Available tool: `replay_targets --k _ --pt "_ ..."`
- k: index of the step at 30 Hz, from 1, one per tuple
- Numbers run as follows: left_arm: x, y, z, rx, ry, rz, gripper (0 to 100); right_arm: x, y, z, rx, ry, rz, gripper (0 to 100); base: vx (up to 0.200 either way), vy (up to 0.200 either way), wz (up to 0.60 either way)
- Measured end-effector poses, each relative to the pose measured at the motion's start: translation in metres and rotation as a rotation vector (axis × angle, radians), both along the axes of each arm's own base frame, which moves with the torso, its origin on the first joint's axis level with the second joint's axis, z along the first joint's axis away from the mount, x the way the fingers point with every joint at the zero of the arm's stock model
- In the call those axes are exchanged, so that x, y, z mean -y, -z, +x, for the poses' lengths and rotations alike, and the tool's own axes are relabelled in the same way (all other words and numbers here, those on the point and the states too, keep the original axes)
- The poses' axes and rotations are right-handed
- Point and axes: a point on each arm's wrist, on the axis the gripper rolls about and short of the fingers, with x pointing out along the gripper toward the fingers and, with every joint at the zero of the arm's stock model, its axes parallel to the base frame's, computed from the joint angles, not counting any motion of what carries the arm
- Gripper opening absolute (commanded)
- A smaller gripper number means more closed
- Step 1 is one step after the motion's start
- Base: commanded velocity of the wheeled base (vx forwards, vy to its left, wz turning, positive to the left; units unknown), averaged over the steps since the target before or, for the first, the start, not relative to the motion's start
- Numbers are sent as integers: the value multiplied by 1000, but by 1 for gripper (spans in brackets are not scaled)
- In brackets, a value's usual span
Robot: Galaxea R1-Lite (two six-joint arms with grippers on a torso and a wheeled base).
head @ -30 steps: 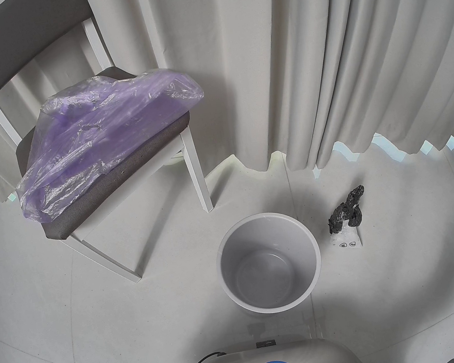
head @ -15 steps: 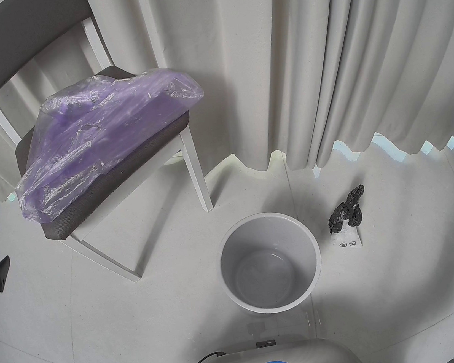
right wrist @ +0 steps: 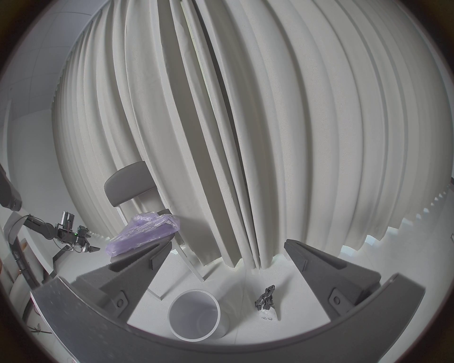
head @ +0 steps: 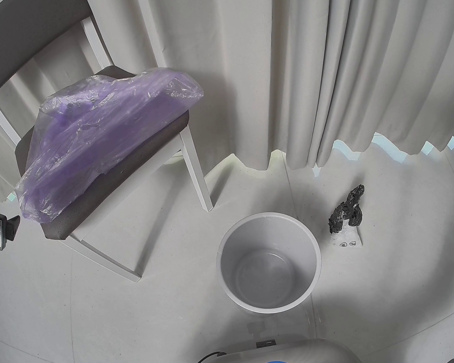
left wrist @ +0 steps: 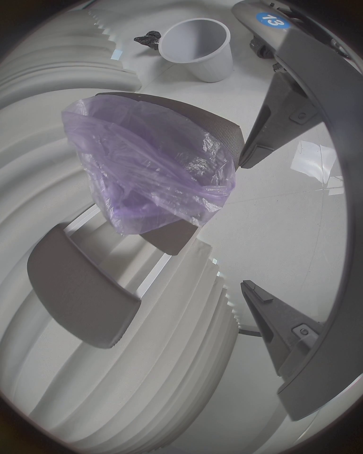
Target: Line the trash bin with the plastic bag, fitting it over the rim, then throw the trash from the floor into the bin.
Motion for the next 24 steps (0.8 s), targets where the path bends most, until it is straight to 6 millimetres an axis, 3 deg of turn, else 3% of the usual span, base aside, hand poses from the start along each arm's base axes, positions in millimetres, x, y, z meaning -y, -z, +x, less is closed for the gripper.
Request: replay_targets --k 8,15,24 --pt "-2 7 17 -12 7 -5 100 1 0 1 -5 5 1 100 0 0 0" --pt "-3 5 44 99 19 13 100 1 1 2 -11 5 1 100 0 0 0" --pt "-3 14 74 76 31 10 100 1 3 5 -21 2 1 100 0 0 0"
